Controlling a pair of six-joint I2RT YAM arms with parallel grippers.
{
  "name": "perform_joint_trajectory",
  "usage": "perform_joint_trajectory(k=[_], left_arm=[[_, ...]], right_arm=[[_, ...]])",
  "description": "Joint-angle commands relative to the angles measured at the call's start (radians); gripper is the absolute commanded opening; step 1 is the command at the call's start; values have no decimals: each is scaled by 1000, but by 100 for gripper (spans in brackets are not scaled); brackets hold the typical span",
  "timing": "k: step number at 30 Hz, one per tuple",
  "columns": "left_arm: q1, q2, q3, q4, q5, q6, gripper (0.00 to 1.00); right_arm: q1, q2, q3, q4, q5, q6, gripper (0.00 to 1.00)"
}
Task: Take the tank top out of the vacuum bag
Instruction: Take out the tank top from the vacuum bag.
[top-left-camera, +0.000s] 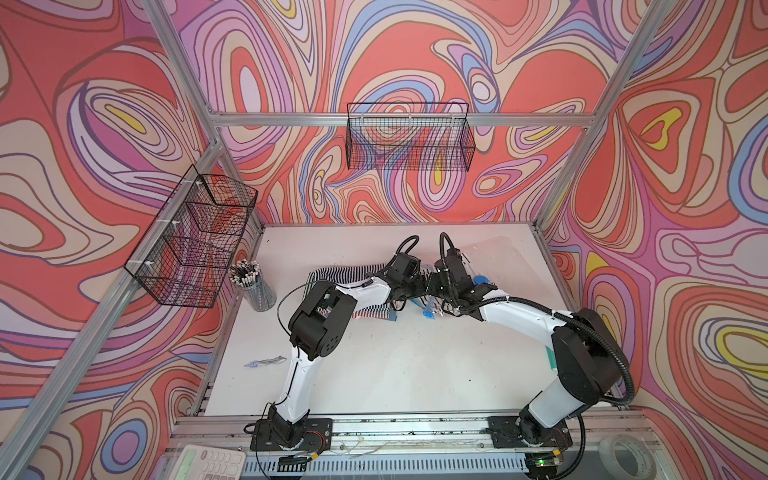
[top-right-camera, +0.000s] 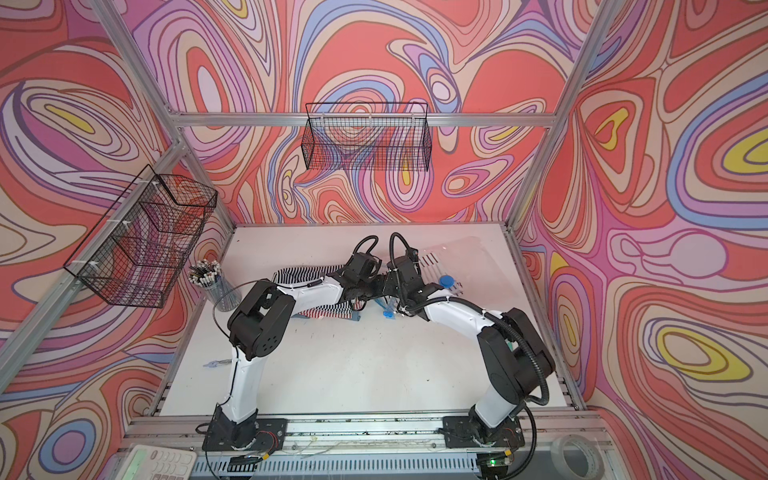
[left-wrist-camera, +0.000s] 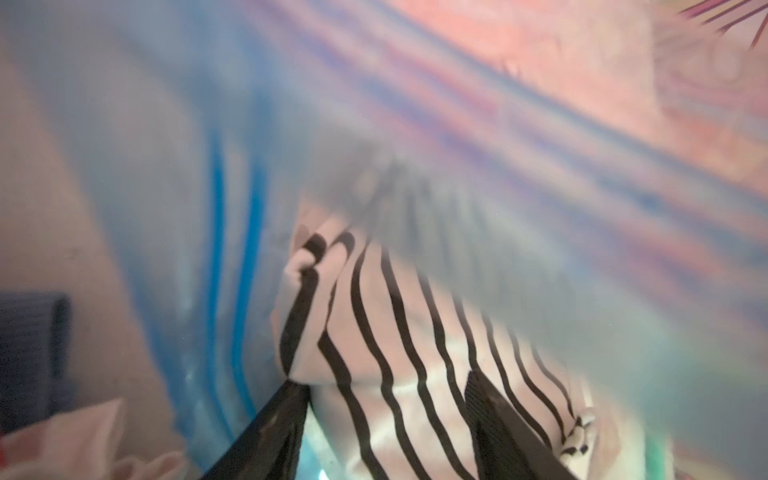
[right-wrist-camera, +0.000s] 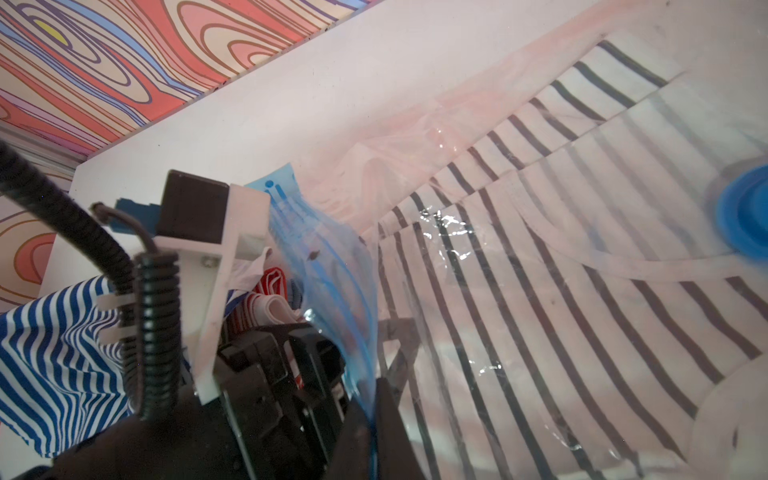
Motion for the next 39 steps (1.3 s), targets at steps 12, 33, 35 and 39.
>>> perform_joint_trajectory(k=[12,33,35,39], left_arm=[[0,76,16,129,38,-114,25],[8,15,14,123,11,-37,0],[11,-21,-11,117,-10,-24,0],[16,-70,-41,104,-38,15,0]], right_arm=[[-11,-21,-5,7,12,7,0],[-16,-11,-21,8,33,9,0],[-17,-4,-21,9,34,8,0],[-18,13,-20,14,28,13,0]])
